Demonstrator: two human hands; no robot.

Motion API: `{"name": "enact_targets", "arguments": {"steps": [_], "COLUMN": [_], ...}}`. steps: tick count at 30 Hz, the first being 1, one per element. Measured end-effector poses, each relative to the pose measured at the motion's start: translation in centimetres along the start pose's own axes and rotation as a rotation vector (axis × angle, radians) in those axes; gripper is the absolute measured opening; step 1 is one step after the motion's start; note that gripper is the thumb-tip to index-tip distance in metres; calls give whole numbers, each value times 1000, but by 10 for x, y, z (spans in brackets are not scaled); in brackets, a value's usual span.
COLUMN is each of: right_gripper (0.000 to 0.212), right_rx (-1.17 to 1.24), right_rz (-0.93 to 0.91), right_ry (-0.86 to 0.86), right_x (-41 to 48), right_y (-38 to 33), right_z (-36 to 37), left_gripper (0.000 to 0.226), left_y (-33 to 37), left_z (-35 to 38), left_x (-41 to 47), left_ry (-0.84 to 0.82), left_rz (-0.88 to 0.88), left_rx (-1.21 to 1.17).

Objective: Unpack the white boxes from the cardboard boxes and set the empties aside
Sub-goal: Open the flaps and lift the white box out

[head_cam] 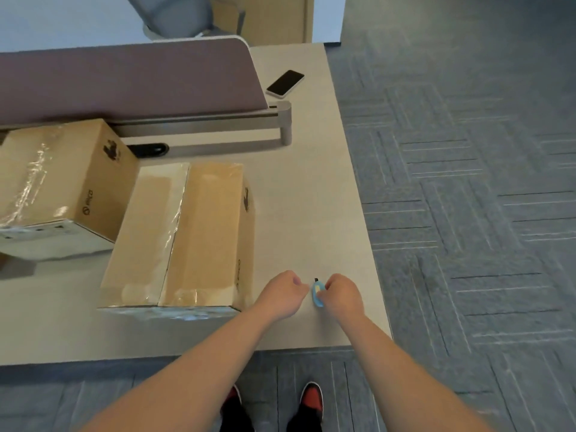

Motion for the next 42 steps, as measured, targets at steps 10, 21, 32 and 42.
{"name": "enact_targets", "arguments": {"steps": [10, 21, 32, 42], "right_gripper": [16, 21, 19, 57], "right_rx": [-69, -128, -199, -594], "right_rz": [20, -280, -618, -717], "right_ry": [19, 167, 94, -37], "right_x": [-6, -43, -73, -69], "right_y": [6, -94, -228, -303], "right_z": [-3, -80, -53, 33], "left_gripper": [31, 19, 27, 41], "left_y": [-4, 32, -42, -111], "left_z": [5, -92, -230, -297], "left_x": [-10, -72, -84, -32], "left_ry": [22, 137, 409, 256], "left_rz": [-37, 173, 203, 289], "left_rx": [19, -157, 71, 144]}}
Point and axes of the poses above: each hand's wrist, its own x-axis towards the middle knuckle, its own z-axis out of the palm, y = z × x, the point moved 1 cm from there along x, towards the middle knuckle, and after that the axes turned 9 degrees about -z, right-handed, at the moved point
